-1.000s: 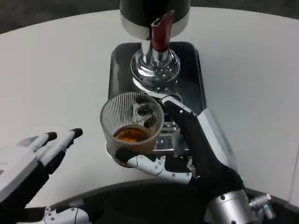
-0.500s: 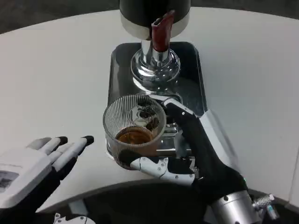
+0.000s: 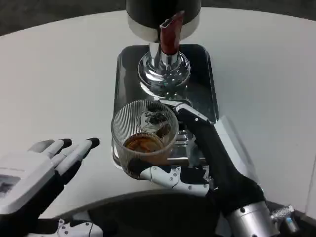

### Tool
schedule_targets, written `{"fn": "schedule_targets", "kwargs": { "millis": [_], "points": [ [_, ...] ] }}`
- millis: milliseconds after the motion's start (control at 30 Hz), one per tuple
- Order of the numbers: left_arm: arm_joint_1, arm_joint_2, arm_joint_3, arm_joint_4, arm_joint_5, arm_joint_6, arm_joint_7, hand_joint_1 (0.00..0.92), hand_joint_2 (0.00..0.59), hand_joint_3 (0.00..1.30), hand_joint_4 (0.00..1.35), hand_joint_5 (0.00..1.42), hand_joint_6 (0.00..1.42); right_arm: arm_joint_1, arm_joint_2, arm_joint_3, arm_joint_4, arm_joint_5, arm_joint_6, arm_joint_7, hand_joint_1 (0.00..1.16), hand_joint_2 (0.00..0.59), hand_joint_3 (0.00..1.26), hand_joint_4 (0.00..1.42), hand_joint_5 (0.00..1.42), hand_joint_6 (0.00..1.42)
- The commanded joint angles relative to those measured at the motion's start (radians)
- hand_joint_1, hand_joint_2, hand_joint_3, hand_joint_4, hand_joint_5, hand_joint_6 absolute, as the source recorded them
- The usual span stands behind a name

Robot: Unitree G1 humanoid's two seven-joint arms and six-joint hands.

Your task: Grasp the cup under the faucet to collect the drink, then remove the cup.

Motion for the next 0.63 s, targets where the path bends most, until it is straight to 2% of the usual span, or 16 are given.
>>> {"fn": "schedule_targets", "kwargs": {
  "millis": [33, 633],
  "points": [
    [0.009, 0.004, -0.006, -0.008, 0.007, 0.006, -0.013, 0.0, 0.094, 0.0, 0.0, 0.0, 0.0, 0.0, 0.003, 0.003, -0.028, 0.008, -0.043, -0.003, 0.8, 0.25, 0.9, 1.08, 1.35, 1.42],
    [0.01, 0.009, -0.007, -0.016, -0.003, 0.003, -0.02, 0.0, 0.093, 0.0, 0.0, 0.0, 0.0, 0.013, -0.008, 0.0, -0.041, 0.013, -0.044, -0.002, 0.8, 0.25, 0.91, 1.1, 1.35, 1.42]
  ]
}}
